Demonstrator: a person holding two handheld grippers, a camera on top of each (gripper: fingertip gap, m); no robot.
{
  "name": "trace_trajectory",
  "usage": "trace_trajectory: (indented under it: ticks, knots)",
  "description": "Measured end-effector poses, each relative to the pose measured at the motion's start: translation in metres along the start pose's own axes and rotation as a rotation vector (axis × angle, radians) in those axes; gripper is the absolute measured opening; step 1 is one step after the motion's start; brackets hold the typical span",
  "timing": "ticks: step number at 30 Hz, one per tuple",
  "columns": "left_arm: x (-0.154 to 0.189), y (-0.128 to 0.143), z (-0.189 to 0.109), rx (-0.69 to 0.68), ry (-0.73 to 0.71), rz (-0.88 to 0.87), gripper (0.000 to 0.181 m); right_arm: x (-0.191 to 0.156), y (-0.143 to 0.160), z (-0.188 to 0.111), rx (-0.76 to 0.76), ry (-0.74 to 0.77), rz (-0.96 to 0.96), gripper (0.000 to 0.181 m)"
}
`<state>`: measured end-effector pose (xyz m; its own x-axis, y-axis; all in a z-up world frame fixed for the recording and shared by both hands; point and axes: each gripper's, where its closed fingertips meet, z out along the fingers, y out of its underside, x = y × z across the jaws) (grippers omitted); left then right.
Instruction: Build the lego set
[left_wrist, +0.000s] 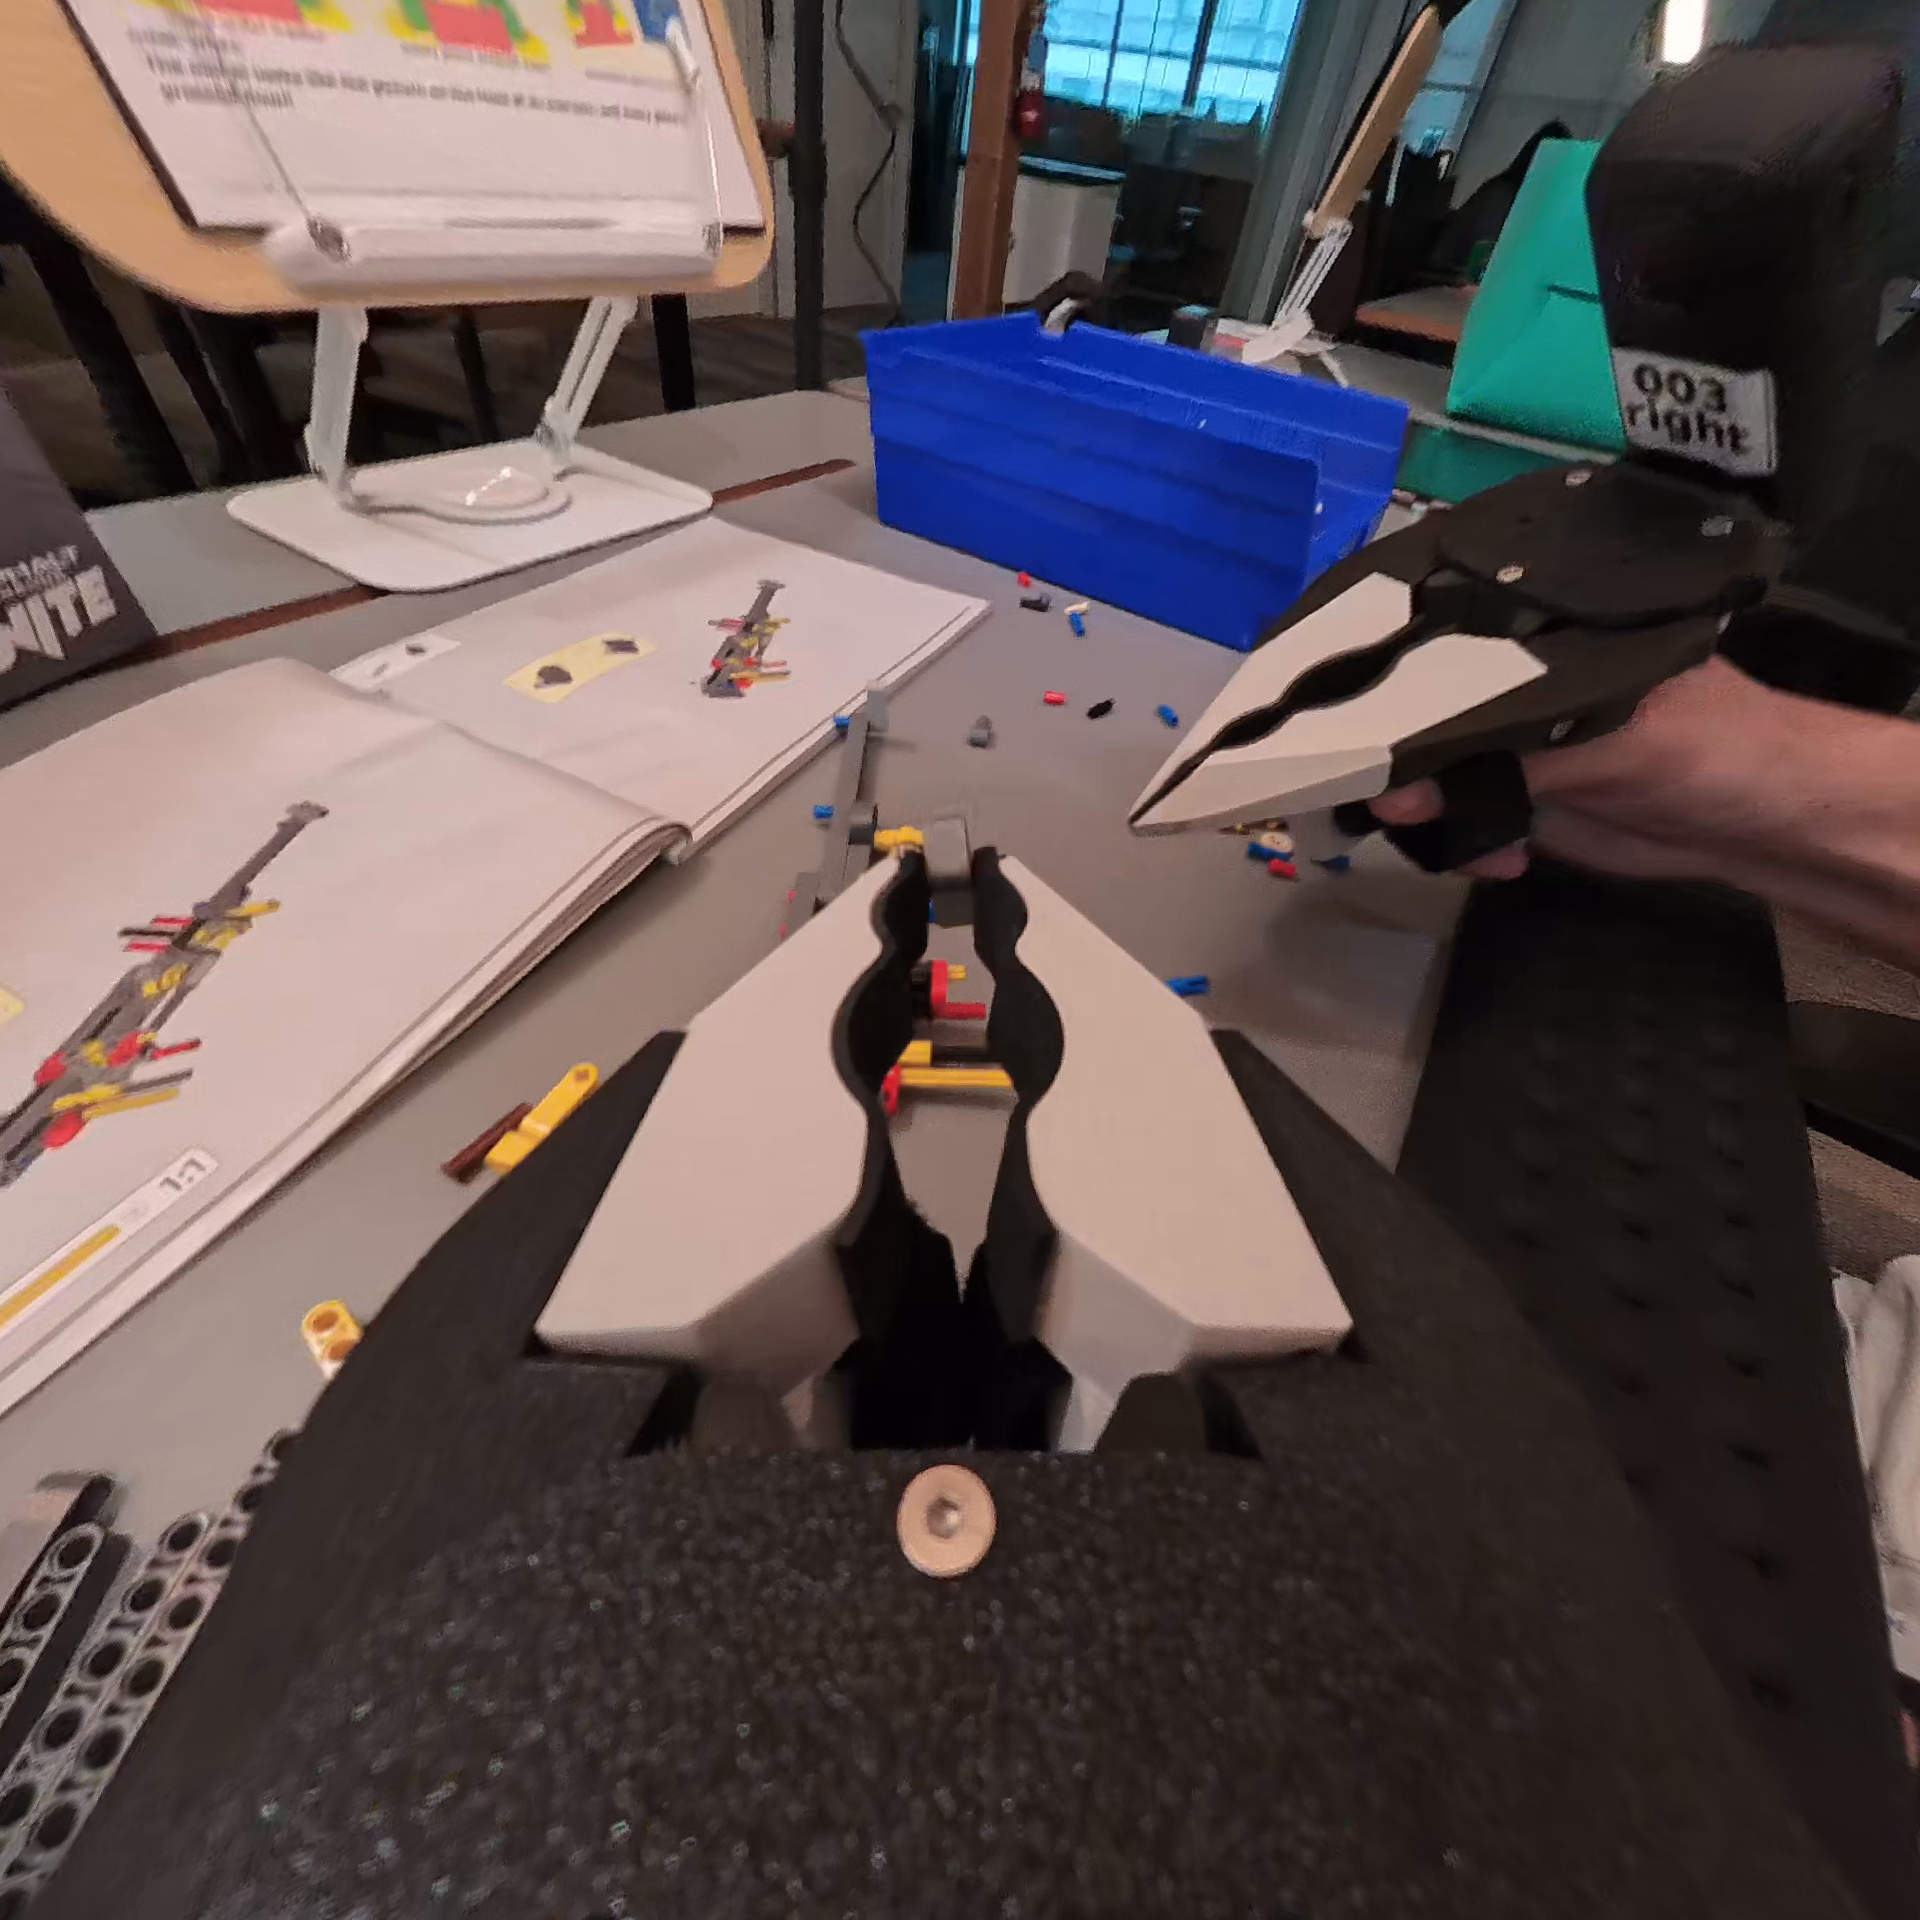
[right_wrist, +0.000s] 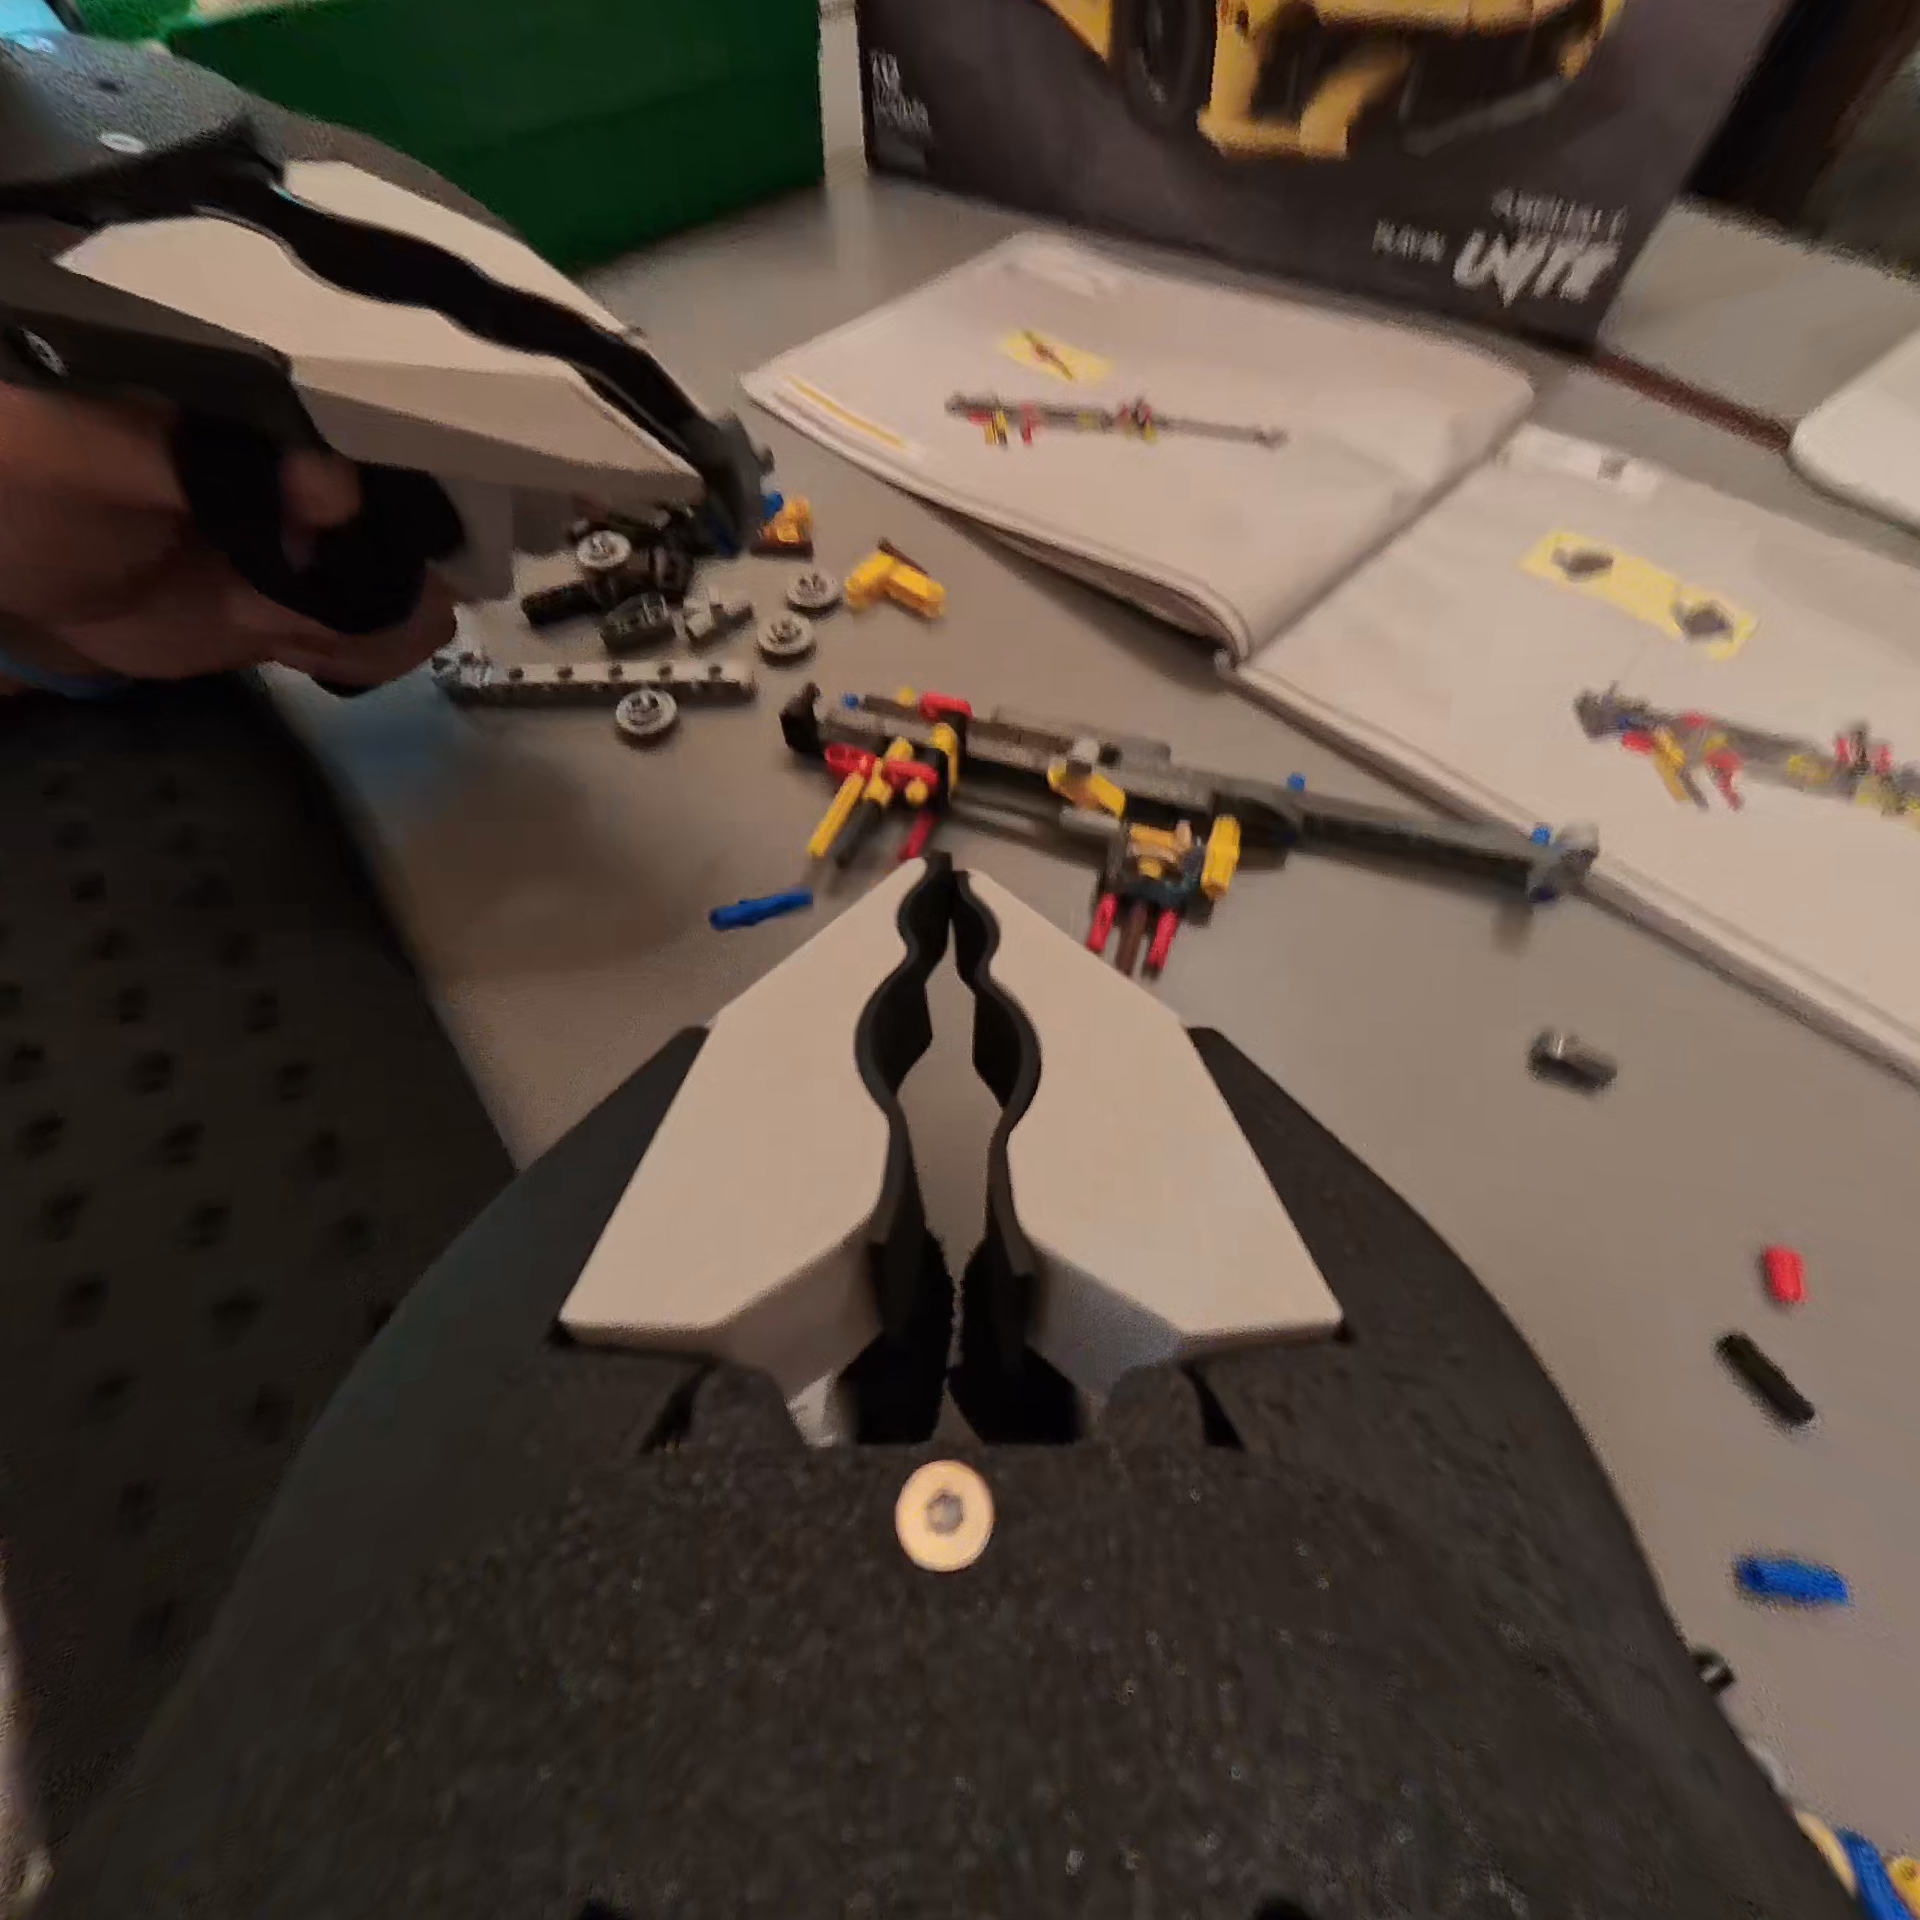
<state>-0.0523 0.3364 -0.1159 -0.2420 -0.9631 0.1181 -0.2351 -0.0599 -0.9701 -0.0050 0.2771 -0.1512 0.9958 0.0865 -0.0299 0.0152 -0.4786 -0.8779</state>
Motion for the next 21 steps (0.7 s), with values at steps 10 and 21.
trace_trajectory:
  ticks: [10,21]
  knots:
    - [0.001,0.015,0.006,-0.08,0.013,0.0,0.007,-0.051,0.055,-0.02,-0.346,-0.31,-0.032,0.029]
    - [0.001,0.019,0.006,-0.101,0.005,0.019,0.007,-0.041,0.063,-0.007,-0.387,-0.143,-0.105,0.016]
